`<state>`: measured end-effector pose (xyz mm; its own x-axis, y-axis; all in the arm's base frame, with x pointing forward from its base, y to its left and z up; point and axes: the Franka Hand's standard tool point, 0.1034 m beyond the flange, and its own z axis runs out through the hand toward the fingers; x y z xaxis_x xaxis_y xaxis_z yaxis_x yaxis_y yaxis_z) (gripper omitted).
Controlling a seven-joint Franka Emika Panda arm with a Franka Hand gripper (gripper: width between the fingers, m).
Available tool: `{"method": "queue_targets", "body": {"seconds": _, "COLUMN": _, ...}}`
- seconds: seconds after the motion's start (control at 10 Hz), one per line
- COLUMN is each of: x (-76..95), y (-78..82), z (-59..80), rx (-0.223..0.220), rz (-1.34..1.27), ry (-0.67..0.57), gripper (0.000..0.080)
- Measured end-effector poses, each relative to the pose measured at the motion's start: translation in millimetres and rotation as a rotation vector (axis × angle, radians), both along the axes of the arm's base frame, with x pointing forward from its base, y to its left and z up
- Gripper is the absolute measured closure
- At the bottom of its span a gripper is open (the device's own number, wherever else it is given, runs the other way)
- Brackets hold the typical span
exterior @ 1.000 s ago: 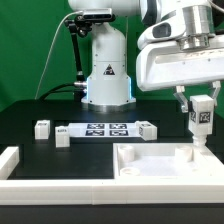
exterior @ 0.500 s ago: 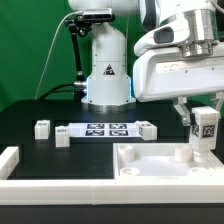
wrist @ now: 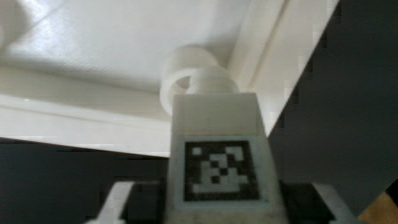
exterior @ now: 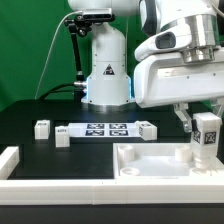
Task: Assemble one leg
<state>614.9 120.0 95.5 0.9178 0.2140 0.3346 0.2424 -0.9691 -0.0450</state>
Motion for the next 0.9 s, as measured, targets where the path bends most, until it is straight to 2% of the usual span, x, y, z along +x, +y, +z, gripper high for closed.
{"method": "queue_targets", "body": {"seconds": 0.5, "x": 4.8, "y": -7.6, "z": -3.9, "rx": -0.001, "rz": -0.009, "ry": -0.003, "gripper": 0.0507}}
{"method": "queue_targets", "body": {"seconds": 0.9, "x": 2.9, "y": -11.8, "z": -14.4, "rx": -0.004, "rz": -0.014, "ry": -0.003, "gripper": 0.0507}}
